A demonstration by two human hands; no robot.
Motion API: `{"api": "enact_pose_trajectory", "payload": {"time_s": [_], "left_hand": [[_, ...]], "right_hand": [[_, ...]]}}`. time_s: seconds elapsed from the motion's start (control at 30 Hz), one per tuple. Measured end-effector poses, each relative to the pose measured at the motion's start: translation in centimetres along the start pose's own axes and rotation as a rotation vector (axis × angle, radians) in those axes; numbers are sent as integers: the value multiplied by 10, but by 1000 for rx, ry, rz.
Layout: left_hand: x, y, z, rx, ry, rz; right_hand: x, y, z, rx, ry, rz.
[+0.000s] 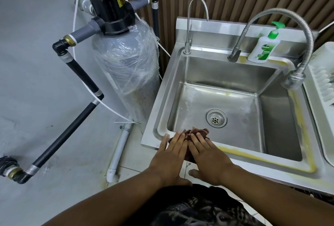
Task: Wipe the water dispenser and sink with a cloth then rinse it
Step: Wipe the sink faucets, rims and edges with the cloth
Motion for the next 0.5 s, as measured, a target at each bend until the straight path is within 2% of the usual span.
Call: {"api": "enact_pose_trajectory", "payload": {"time_s": [0.33,0.5], "left_hand": [[-33,0,-64,-11,47,-2],[-40,1,-104,86,21,-77]], "right_hand": [[43,14,-61,89,-14,-9],[72,22,-89,134,-55,-51]]}}
Point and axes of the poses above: each hand's wrist, its own x-axis towards the middle knuckle, its own y-axis out of the back of the hand, z = x × y, the point moved 6 cm from there along x, towards the middle knuckle, and after that the axes turned 9 degrees about -y, right-handed, at the moved point
